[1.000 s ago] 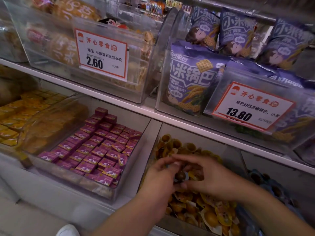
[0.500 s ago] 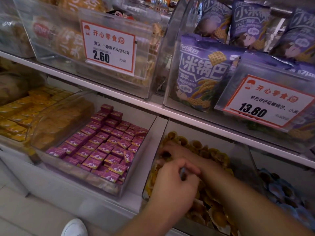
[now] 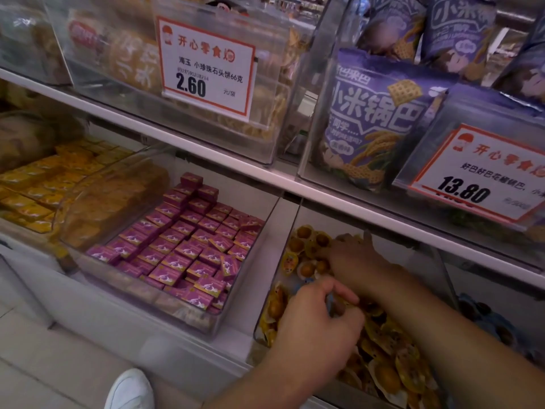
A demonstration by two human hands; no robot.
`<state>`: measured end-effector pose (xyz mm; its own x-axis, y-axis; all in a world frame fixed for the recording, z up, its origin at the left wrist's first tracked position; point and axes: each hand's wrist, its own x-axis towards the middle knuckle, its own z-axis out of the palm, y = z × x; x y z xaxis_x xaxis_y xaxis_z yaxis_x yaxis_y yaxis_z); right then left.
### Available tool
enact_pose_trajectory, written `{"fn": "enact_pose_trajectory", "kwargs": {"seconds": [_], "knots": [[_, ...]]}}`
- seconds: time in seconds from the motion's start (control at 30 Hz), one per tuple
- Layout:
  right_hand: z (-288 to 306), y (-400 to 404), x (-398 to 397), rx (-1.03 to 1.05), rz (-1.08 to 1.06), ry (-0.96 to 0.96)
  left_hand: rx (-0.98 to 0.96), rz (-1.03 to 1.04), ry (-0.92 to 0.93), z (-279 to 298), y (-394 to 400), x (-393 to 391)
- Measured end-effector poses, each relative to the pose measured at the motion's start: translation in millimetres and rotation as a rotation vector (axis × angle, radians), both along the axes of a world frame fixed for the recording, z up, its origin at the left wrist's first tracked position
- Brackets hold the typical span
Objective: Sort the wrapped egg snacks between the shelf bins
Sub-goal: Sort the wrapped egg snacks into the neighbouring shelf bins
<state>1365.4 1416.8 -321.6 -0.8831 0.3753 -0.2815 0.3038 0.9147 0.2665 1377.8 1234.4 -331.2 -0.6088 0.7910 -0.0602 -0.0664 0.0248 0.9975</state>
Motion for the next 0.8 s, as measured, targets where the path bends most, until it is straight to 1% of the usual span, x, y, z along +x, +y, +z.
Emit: {"fn": "enact_pose_trajectory", "kwargs": {"seconds": [0.1, 0.23, 0.33, 0.4, 0.47, 0.5, 0.57, 0.67, 0.73, 0.8], "knots": [[-9.3, -7.7, -9.0, 0.019, -0.016, -0.047, 0.034, 0.075, -0.069, 0.8, 0.9, -4.0], [-12.2, -5.5, -3.1, -0.089, 0.031, 0.002, 0.107, 0.158, -0.249, 8.0, -4.7, -9.5], [-7.7, -3.5, 1.5, -0.039, 0.023, -0.001, 0.203, 0.139, -0.352, 19.8, -18.5, -17.1], [-4.7, -3.0, 4.2, -0.045, 0.018, 0.003, 0.262, 0.104, -0.322, 29.4, -29.3, -23.0], [-2.7, -4.5, 8.2, -0.111, 0.012, 0.047, 0.315, 0.097, -0.245, 37.7, -38.9, -29.5], [-2.9, -5.8, 10.6, -0.148, 0.020, 0.083, 0.343, 0.109, -0.237, 40.6, -42.5, -33.1], [-6.6, -10.6, 12.2, -0.183, 0.066, 0.131, 0.361, 0.150, -0.280, 44.0, -46.6, -39.1], [-16.2, -17.3, 9.4, -0.225, 0.134, 0.158, 0.339, 0.171, -0.371, 47.7, -49.2, -41.5], [-18.0, -17.8, 7.5, -0.237, 0.106, 0.145, 0.332, 0.163, -0.409, 49.9, -49.5, -41.3], [-18.9, -15.4, 7.3, -0.225, 0.043, 0.093, 0.328, 0.171, -0.424, 51.8, -49.9, -40.9]]}}
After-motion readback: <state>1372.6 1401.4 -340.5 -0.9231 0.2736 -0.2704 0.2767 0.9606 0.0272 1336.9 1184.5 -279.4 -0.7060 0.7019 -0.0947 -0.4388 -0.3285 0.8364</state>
